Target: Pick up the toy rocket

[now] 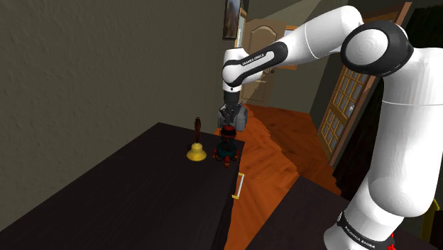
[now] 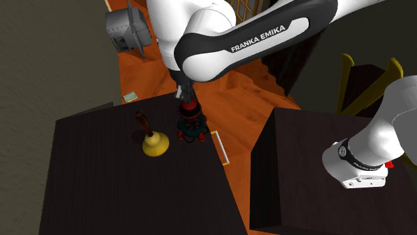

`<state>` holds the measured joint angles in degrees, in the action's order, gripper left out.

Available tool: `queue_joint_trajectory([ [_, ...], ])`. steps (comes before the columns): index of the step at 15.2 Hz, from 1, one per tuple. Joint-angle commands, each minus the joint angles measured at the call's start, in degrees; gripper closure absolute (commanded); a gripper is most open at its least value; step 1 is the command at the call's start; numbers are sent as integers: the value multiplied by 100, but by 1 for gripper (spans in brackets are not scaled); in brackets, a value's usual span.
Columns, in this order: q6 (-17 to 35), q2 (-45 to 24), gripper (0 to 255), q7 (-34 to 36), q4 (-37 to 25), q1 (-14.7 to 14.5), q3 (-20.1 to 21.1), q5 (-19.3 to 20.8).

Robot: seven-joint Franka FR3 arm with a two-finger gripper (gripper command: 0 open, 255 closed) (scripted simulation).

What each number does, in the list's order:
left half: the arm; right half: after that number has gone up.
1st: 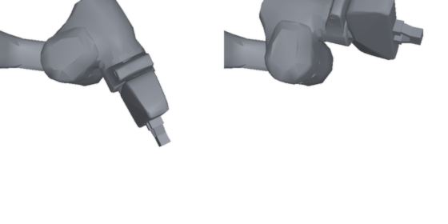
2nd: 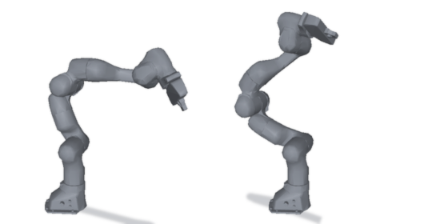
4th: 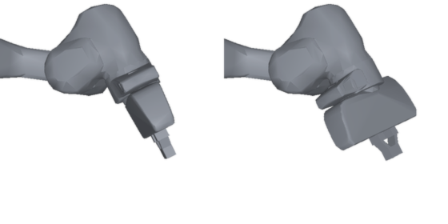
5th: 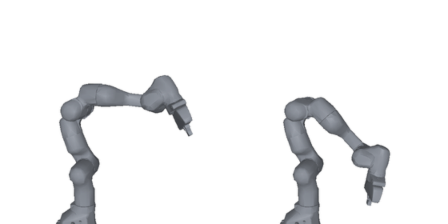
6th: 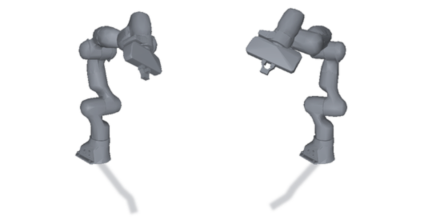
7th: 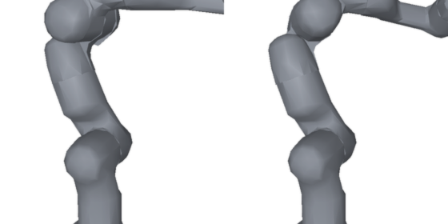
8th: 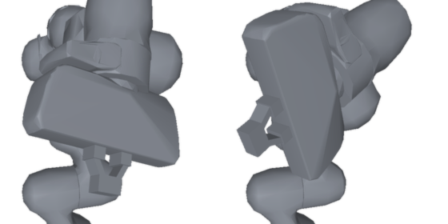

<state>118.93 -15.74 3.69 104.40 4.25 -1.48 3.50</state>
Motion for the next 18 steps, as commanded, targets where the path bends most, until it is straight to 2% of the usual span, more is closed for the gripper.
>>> queue_joint_trajectory([
  [1, 1, -3, 255, 1, 3, 0, 0, 1],
  [18, -1063, 323, 255, -51, -735, -10, 5, -17],
])
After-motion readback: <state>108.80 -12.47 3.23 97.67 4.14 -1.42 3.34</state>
